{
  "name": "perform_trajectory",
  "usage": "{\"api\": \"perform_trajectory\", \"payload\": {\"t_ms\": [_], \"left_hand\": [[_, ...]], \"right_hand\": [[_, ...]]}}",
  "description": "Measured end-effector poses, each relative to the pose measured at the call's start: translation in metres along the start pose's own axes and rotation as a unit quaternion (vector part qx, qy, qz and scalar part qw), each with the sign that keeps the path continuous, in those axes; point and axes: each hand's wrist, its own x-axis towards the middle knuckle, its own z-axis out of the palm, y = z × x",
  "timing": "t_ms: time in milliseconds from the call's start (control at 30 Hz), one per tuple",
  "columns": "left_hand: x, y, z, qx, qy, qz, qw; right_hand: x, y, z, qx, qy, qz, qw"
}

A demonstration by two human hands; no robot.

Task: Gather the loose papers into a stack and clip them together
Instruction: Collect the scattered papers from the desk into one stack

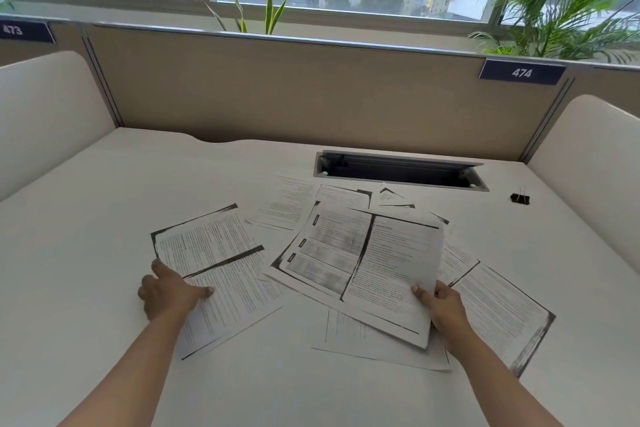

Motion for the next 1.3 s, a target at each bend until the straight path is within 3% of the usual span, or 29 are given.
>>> {"api": "perform_trajectory", "payload": {"t_ms": [467,800,1000,1200,1300], "left_hand": [[0.016,0.002,-0.019,-0.003,-0.028,-0.056,0.998],[0.014,-0.005,-0.017,-0.116,0.065,-0.094,0.987],[0.026,0.014,-0.032,-0.371,0.144,-0.158,0.904],[0.036,0.032,-0.043,-0.591,0.146,-0.172,0.775],[0.023,0.047,-0.038,-0.642,0.123,-0.153,0.742]], "right_hand": [[0.002,0.005,0.001,-0.031,0.008,-0.013,0.999],[0.004,0.008,-0.001,-0.021,0.002,-0.008,1.000],[0.006,0.009,-0.002,-0.016,0.000,-0.005,1.000],[0.006,0.008,-0.002,-0.008,0.000,-0.006,1.000],[0.007,0.008,-0.003,-0.004,-0.007,-0.003,1.000]]}}
